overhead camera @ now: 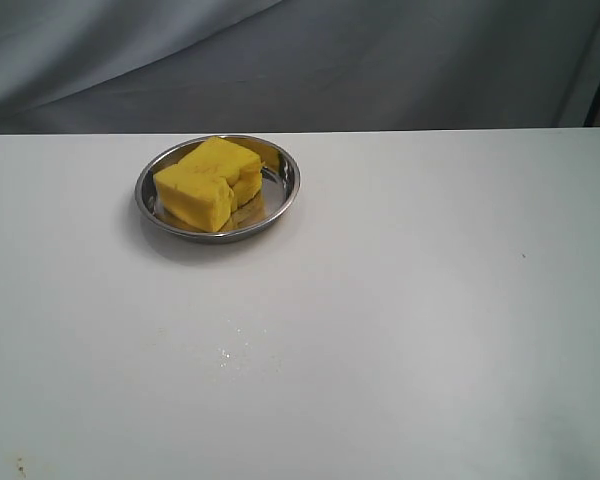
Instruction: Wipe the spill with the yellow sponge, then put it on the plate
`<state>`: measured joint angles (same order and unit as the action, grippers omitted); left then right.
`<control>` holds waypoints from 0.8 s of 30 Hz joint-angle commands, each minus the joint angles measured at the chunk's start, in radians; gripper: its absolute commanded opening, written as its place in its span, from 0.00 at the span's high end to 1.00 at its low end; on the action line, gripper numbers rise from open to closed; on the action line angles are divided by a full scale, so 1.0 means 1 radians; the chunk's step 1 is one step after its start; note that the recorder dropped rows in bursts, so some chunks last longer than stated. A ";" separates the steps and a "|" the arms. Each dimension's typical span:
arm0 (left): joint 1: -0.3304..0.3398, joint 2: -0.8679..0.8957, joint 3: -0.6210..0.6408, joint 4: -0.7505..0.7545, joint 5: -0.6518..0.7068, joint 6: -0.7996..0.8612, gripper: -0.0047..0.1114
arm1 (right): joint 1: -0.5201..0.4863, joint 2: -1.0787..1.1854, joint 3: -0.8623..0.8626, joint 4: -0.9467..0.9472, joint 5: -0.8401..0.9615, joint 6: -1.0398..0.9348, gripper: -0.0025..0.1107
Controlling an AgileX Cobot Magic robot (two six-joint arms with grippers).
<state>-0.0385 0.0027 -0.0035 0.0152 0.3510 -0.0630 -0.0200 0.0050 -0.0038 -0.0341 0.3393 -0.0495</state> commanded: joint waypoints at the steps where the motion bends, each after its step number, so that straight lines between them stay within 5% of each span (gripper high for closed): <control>1: 0.032 -0.003 0.003 0.002 0.002 -0.007 0.96 | 0.001 -0.005 0.004 -0.007 -0.004 0.005 0.98; 24: 0.006 -0.003 0.003 0.002 0.002 -0.007 0.96 | 0.001 -0.005 0.004 -0.007 -0.004 0.005 0.98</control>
<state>-0.0320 0.0027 -0.0035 0.0152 0.3572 -0.0630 -0.0200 0.0050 -0.0038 -0.0341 0.3393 -0.0495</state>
